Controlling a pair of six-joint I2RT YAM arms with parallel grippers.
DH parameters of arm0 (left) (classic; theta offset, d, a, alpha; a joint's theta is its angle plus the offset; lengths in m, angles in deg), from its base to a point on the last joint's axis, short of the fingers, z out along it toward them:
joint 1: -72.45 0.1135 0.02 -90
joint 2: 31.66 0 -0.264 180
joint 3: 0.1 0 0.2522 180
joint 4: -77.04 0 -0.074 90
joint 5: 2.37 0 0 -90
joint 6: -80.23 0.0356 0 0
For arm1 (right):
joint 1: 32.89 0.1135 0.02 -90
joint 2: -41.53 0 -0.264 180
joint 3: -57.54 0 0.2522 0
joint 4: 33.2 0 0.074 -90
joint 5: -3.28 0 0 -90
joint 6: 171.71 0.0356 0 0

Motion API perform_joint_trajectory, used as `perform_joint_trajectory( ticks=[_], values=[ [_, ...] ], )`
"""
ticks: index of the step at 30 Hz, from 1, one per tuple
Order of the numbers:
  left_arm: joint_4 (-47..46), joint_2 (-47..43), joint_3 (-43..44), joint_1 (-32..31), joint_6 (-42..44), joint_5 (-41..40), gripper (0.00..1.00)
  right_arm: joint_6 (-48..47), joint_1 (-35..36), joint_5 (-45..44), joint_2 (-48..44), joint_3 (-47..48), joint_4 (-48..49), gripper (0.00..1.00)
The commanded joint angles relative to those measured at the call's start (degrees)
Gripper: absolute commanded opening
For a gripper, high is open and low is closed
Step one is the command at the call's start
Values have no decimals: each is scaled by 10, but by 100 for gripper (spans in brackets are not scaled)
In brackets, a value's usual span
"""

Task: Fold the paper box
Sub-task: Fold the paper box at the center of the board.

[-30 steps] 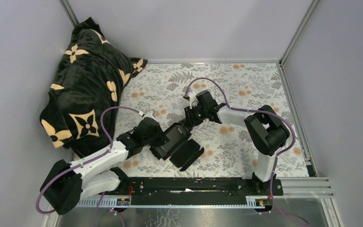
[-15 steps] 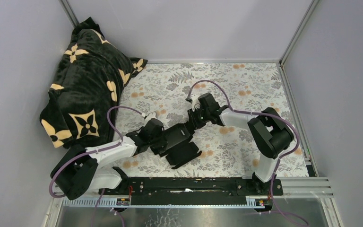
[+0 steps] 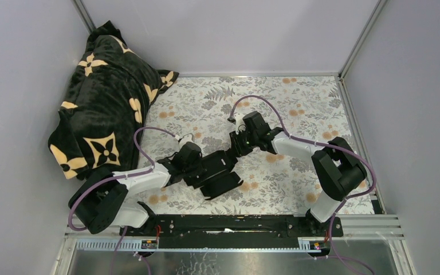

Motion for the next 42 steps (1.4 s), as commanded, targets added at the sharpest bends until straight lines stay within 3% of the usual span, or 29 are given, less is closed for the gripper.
perform_joint_trajectory(
  ticks=[1,4,8,12,27,35,42],
  values=[
    [-21,10,-3,-5,8,-12,10,5,7,-27,-23,12,-18,33],
    [-23,10,-6,-5,8,-12,10,14,6,-47,-13,5,-11,42],
    [-26,9,-10,-5,8,-10,10,28,1,-56,-3,-4,11,45],
    [-26,7,-13,-5,9,-10,10,59,-15,-71,-14,-27,50,45],
    [-33,14,-11,-5,14,-2,10,33,-18,-127,72,44,-28,43],
    [-37,17,-11,-5,15,1,10,55,-24,-151,9,-15,21,43],
    [-39,21,-10,-5,16,3,10,47,-35,-149,4,-3,0,44]
  ],
)
